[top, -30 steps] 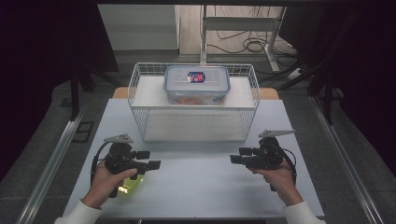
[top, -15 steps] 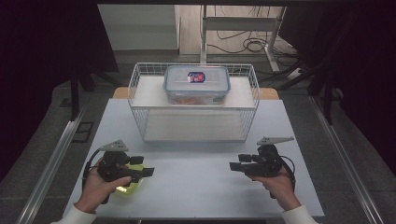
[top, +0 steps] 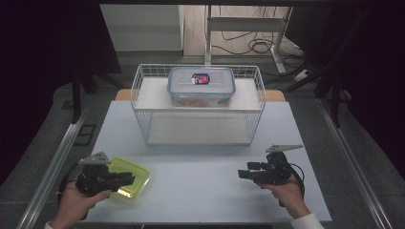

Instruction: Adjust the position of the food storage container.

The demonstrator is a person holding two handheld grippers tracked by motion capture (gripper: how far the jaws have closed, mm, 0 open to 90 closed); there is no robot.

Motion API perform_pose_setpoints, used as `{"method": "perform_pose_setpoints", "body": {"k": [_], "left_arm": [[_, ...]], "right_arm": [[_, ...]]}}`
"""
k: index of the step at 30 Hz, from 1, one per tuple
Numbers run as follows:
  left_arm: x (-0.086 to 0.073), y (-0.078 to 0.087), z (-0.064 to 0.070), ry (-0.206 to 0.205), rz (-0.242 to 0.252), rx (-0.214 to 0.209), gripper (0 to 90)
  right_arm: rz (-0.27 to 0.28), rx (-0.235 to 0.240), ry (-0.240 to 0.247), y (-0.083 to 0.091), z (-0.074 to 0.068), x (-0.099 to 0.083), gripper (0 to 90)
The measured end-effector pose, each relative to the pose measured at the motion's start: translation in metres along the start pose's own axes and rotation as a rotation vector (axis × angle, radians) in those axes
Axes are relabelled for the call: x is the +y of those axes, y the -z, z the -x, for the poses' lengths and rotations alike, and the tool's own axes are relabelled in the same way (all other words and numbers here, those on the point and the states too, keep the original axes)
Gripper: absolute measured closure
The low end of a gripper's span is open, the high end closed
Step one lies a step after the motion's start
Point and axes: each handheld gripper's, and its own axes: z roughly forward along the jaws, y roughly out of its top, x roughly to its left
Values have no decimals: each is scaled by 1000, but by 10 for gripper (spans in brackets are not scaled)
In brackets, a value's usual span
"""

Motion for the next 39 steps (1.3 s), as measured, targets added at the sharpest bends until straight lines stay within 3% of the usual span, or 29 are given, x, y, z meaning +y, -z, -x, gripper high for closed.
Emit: {"method": "perform_pose_setpoints", "body": {"k": [6, 19, 23, 27, 33, 39], "left_arm": [[-12, 9, -4, -3, -26, 2, 877], [-44, 18, -3, 14, -83, 16, 899], [-53, 7, -5, 17, -130, 16, 900], [-54, -11, -3, -9, -191, 27, 900], [-51, -30, -3, -16, -223, 37, 900], [-42, -45, -1, -2, -213, 53, 900]], "right_arm": [[-5, 0, 1, -2, 0, 0, 341], [-5, -3, -16, -3, 3, -1, 341], [-12, -5, -16, -4, 3, -1, 341], [-14, -3, -15, -6, 3, -1, 341], [-16, -4, -13, -6, 4, -1, 341], [-19, -7, -11, -6, 4, -1, 341]]}}
